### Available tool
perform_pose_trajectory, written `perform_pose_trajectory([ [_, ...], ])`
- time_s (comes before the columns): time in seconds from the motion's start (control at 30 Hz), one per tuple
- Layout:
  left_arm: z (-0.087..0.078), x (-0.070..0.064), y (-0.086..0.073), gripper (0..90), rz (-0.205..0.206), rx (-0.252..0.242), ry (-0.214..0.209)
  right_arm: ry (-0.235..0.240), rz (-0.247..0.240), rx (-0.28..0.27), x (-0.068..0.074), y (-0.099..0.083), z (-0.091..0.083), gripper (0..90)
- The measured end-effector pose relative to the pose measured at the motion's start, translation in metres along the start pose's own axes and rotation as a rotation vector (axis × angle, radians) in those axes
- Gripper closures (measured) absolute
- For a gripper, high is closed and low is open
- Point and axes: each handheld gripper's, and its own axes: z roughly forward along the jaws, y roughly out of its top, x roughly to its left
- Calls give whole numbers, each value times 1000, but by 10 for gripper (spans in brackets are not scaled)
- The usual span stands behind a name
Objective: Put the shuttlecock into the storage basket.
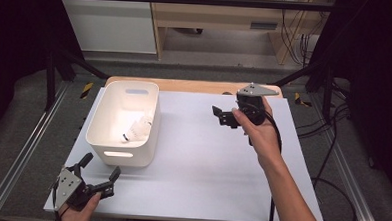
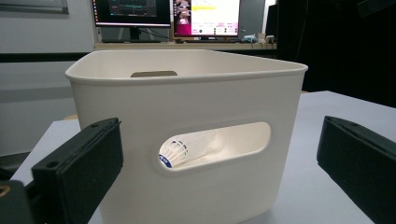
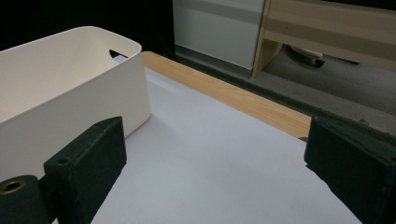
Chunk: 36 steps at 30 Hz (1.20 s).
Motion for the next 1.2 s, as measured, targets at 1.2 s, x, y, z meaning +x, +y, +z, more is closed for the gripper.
perform_pose_trajectory([
  [1.2,2,2,-3,2,-13,12,-12,-82,82,-153,-44,-40,-90,26],
])
